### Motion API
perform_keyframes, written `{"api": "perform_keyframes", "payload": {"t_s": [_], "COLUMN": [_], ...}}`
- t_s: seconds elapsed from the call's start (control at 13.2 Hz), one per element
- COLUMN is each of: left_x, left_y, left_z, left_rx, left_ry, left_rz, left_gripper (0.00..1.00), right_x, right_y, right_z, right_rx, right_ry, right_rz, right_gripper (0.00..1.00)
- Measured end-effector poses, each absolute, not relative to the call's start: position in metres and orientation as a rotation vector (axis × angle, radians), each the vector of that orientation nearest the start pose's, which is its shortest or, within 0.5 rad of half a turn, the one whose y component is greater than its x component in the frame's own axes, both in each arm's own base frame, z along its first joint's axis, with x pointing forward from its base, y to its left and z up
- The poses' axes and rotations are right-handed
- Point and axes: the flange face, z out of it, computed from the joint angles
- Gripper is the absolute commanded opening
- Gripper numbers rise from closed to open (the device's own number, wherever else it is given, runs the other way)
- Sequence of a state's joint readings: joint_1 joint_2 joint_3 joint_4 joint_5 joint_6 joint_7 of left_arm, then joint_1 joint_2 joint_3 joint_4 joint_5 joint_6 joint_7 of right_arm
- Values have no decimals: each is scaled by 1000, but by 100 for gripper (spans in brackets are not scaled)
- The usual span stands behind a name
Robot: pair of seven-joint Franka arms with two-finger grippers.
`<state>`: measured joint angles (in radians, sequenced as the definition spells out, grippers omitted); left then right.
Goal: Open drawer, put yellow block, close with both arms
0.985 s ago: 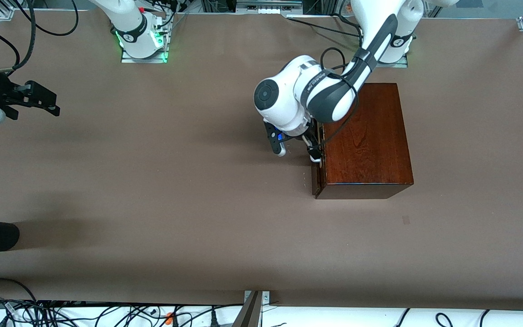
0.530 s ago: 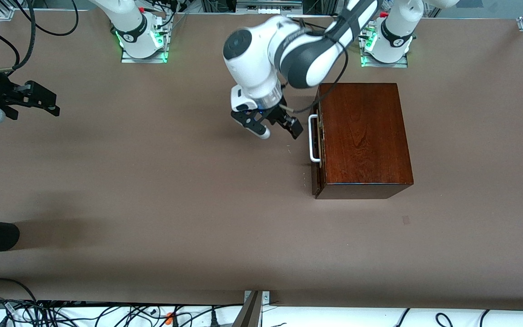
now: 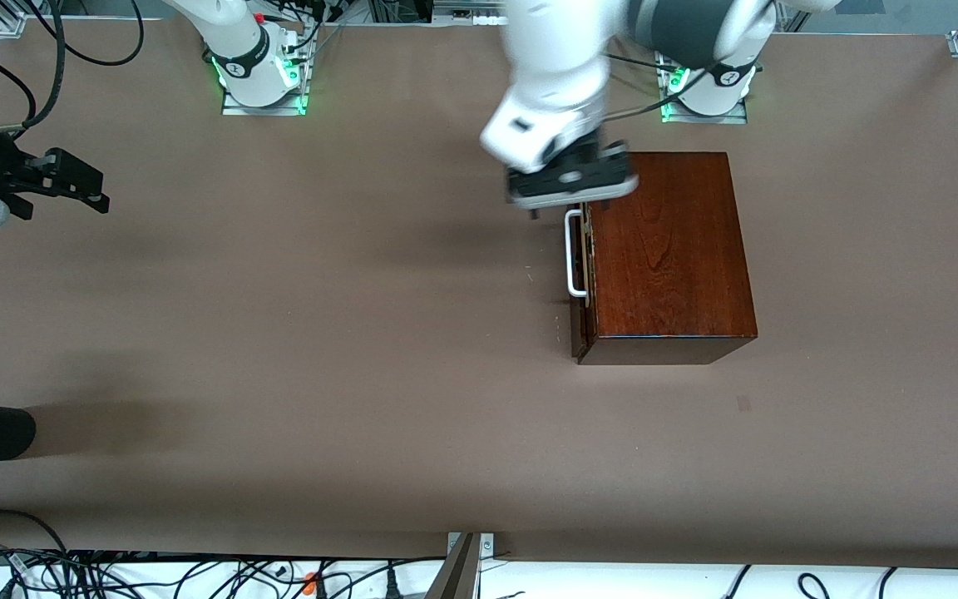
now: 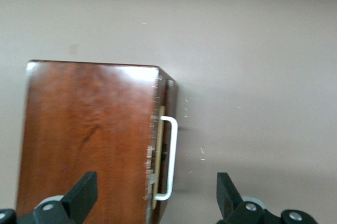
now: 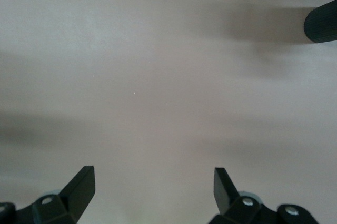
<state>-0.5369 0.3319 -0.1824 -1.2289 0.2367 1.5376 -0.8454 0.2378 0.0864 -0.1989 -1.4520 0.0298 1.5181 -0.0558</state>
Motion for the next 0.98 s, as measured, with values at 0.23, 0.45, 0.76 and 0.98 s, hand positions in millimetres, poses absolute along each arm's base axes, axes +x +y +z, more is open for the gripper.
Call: {"api": "perform_keyframes", "payload": {"t_s": [0.23, 0.45, 0.76, 0.98], "left_x": [542, 556, 551, 551], "left_y": [-297, -209, -94, -52], "left_z": [627, 646, 650, 637], "left_rx": [-3021, -3045, -3124, -3156], "left_ry": [-470, -510, -345, -175], "left_rz": [-49, 35, 110, 78], "left_gripper": [100, 100, 100, 100], "right_x": [575, 575, 576, 577], "right_y": [31, 35, 42, 45], "right_z": [628, 628, 629, 630], "right_rx": [-3125, -3124, -3122, -3122], "right_ry": [-150, -162, -181, -189], "right_rz": [29, 28, 7, -9], "right_gripper": [100, 100, 100, 100]}}
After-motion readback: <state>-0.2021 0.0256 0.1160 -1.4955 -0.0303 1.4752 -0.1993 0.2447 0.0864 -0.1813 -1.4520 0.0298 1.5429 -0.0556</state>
